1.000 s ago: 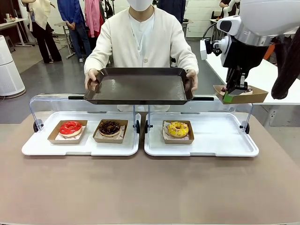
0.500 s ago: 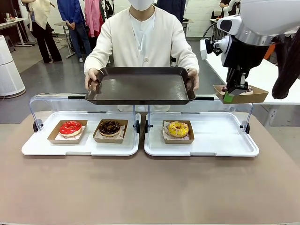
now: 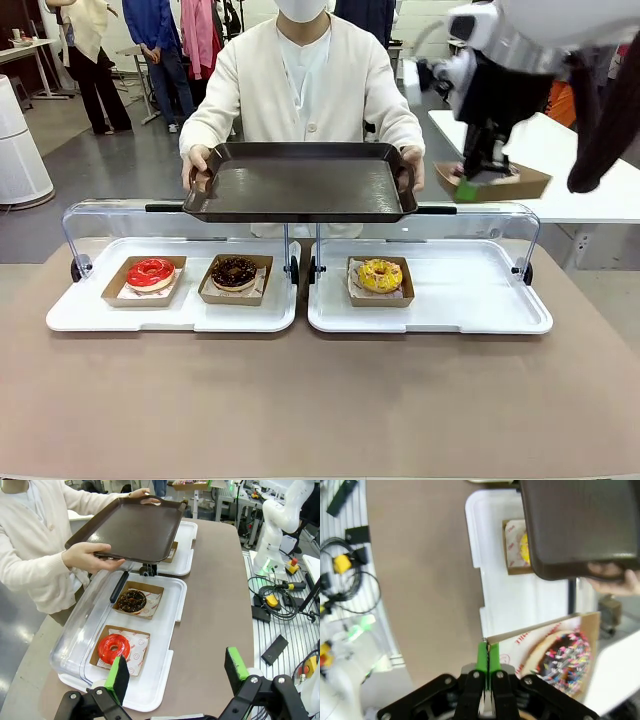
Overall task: Provide the desired donut to the person.
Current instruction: Place the picked Paper togo box onto the Handle tray extended by the person.
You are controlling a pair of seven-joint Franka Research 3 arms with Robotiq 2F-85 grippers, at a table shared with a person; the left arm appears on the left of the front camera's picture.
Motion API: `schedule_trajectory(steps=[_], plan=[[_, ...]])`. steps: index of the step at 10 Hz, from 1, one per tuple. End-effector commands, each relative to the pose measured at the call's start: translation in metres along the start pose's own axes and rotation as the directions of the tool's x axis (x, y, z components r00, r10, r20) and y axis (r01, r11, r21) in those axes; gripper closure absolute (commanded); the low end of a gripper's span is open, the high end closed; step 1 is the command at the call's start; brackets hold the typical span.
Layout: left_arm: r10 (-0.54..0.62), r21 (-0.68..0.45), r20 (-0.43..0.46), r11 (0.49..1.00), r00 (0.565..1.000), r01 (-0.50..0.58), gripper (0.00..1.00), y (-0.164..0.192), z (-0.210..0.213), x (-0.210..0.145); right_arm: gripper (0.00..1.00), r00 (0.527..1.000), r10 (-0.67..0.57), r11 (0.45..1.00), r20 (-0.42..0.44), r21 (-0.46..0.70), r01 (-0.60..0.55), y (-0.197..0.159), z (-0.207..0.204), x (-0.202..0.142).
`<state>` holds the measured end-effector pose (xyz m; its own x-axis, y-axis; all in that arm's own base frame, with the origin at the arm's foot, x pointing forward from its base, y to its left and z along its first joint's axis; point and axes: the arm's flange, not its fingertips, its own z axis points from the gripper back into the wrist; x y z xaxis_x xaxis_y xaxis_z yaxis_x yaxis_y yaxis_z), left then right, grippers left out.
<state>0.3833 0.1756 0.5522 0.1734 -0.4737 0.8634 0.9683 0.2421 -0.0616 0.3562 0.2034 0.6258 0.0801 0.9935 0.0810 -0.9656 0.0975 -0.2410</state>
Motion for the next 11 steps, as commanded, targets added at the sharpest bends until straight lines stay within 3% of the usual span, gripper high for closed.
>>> schedule_trajectory(steps=[1,3,5,8,11], plan=[[-0.010,-0.002,0.003,1.000,1.000,0.010,0.00,-0.001,0.001,0.000,0.99,0.999,0.046,0.999,-0.026,0.004,-0.046,-0.021,0.009,0.066],[-0.010,-0.002,0.003,1.000,1.000,0.010,0.00,-0.001,0.001,0.000,0.99,0.996,0.070,0.997,-0.053,-0.031,-0.071,-0.047,0.003,0.128],[-0.010,-0.002,0.003,1.000,1.000,0.010,0.00,-0.001,0.001,0.000,0.99,0.998,0.052,0.998,-0.048,-0.022,-0.053,-0.081,-0.022,0.167],[-0.010,-0.002,0.003,1.000,1.000,0.010,0.00,-0.001,0.001,0.000,0.99,1.000,0.029,0.999,0.000,-0.017,-0.029,-0.119,-0.046,0.185],[-0.010,-0.002,0.003,1.000,1.000,0.010,0.00,-0.001,0.001,0.000,0.99,1.000,-0.007,1.000,-0.001,0.022,0.007,-0.138,-0.069,0.174]])
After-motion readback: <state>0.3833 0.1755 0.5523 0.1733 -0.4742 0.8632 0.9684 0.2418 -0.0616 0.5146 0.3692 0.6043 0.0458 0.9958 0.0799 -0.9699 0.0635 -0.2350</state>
